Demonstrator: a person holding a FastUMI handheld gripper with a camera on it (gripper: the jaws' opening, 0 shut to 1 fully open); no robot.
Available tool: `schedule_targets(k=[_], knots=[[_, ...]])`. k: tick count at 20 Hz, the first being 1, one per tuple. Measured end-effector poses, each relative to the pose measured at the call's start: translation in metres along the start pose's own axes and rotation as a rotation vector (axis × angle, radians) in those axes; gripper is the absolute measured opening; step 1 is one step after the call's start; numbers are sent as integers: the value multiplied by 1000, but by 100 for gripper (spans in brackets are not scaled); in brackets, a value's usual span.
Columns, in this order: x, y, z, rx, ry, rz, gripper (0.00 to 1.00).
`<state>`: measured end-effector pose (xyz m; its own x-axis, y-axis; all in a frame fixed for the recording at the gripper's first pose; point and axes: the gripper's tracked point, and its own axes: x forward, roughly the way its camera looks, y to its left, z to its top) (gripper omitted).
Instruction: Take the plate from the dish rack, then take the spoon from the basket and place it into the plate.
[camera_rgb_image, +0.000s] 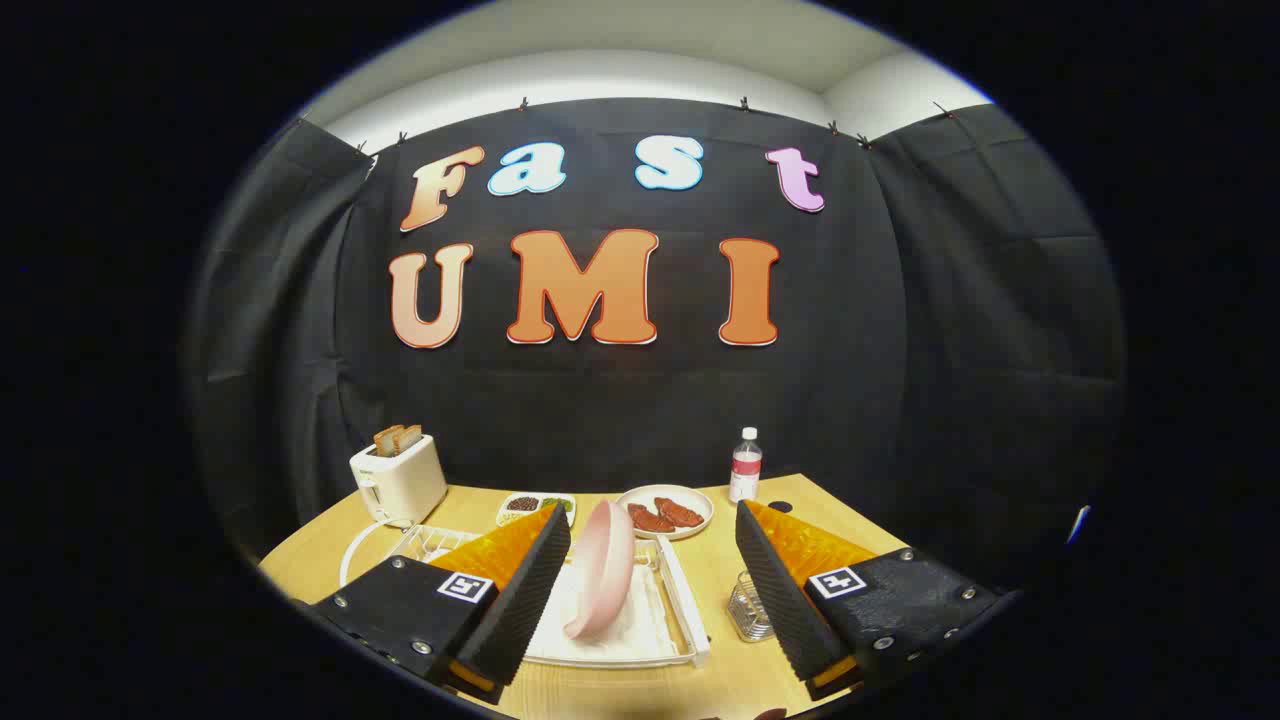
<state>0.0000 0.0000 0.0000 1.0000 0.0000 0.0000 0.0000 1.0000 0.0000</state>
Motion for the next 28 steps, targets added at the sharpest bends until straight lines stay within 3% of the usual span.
schedule_targets(k=[9, 28], knots=[[-20, 24, 0, -17, 8, -7, 99], [-11, 34, -6, -37, 40, 26, 99]])
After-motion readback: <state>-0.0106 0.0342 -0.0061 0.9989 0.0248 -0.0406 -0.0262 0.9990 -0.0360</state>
